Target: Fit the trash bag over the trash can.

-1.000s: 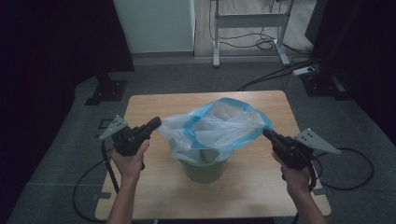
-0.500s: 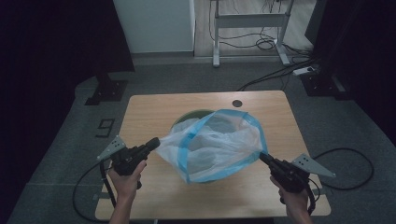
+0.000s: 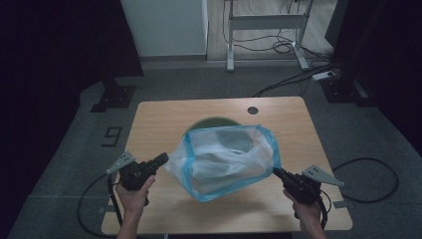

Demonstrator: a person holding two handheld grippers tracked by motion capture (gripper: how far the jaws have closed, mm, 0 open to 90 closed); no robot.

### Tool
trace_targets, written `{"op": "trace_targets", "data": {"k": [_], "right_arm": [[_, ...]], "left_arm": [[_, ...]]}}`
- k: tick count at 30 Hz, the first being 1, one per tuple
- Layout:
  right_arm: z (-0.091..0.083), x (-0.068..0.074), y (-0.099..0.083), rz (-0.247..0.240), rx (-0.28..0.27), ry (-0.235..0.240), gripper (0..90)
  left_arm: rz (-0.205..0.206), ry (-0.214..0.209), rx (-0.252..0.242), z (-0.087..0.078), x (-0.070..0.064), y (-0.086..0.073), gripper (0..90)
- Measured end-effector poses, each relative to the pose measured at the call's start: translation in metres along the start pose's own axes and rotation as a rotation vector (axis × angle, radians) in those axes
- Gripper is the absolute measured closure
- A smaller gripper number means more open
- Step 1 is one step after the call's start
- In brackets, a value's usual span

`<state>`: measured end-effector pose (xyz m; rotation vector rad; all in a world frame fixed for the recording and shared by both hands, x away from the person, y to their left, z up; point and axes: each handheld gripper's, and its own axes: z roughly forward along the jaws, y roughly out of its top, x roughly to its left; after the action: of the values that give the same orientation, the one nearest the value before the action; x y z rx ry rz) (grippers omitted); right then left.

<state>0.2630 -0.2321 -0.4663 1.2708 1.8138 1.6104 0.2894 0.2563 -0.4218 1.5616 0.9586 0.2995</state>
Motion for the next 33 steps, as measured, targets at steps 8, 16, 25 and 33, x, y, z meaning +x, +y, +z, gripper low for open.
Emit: {"op": "trace_targets", "data": {"k": [8, 16, 25, 33], "right_arm": [[-0.006, 0.012, 0.017, -0.072, -0.031, -0.019, 89.2], [-0.008, 0.015, 0.023, -0.104, -0.036, -0.028, 89.1], [-0.006, 0.015, 0.022, -0.107, -0.032, -0.025, 89.1], [-0.007, 0.017, 0.021, -0.137, -0.025, -0.029, 87.0]], "left_arm": [[0.083, 0.022, -0.052, -0.012, -0.019, 0.033, 47.0], [0.137, -0.035, 0.031, 0.011, -0.031, 0.063, 36.9], [0.151, -0.074, 0.111, 0.051, -0.042, 0.077, 35.6], [0.170, -0.057, 0.131, 0.064, -0.046, 0.071, 85.4]]}}
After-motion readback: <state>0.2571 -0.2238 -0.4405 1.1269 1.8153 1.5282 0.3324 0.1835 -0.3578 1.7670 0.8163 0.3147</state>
